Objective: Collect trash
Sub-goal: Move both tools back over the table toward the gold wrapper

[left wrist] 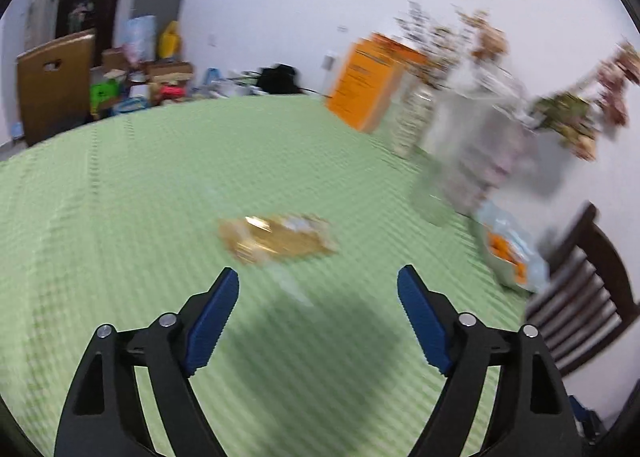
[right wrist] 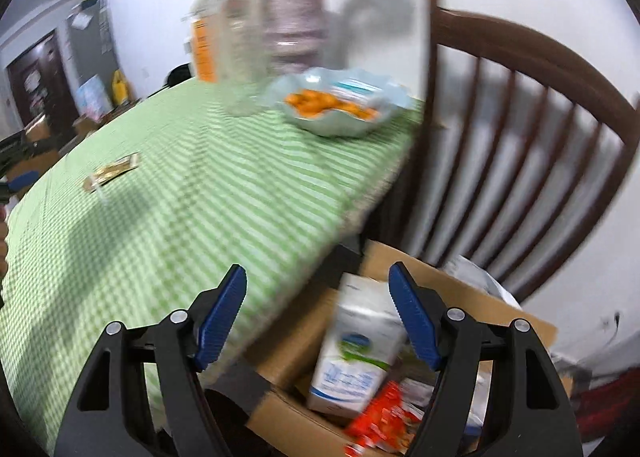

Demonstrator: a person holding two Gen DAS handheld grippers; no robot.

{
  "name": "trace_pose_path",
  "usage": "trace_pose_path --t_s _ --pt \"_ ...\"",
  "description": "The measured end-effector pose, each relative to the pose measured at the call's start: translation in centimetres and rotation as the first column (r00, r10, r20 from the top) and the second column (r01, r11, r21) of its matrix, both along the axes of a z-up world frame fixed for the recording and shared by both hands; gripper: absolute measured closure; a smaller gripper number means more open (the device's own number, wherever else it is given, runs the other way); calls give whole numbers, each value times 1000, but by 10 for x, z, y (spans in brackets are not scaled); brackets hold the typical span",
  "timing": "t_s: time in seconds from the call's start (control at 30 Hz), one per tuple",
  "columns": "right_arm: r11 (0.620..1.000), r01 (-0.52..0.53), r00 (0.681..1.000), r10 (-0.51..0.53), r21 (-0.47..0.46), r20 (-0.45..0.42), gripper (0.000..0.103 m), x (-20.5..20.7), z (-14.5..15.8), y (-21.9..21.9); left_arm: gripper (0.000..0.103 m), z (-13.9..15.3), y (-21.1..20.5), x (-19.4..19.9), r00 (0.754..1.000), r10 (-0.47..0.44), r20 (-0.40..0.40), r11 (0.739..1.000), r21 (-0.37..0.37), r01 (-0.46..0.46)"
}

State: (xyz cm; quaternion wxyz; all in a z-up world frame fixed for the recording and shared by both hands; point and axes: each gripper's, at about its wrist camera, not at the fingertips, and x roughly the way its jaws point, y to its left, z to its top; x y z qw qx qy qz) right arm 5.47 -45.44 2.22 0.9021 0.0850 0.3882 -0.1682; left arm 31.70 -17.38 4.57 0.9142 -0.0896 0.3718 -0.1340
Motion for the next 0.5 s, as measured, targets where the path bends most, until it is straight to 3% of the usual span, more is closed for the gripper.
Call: trace_pose_path --t_s 0.1,0.17,0.23,0.4,0.5 --pt "996 -89 996 89 -8 8 32 30 3 29 24 -14 45 24 996 92 -12 996 16 -92" --pt "985 -171 985 171 -5 18 32 59 3 54 24 -22 70 42 986 147 -75 989 25 -146" --pt "974 -226 974 226 -6 13 35 87 0 76 24 -25 95 51 977 191 -98 981 -14 -194" --pt "929 -370 928 371 11 -29 57 163 -20 131 24 -42 140 63 949 277 -149 957 -44 -287" --pt "899 -437 898 437 12 -58 63 201 -32 159 24 -50 156 67 941 295 -164 950 -60 -308"
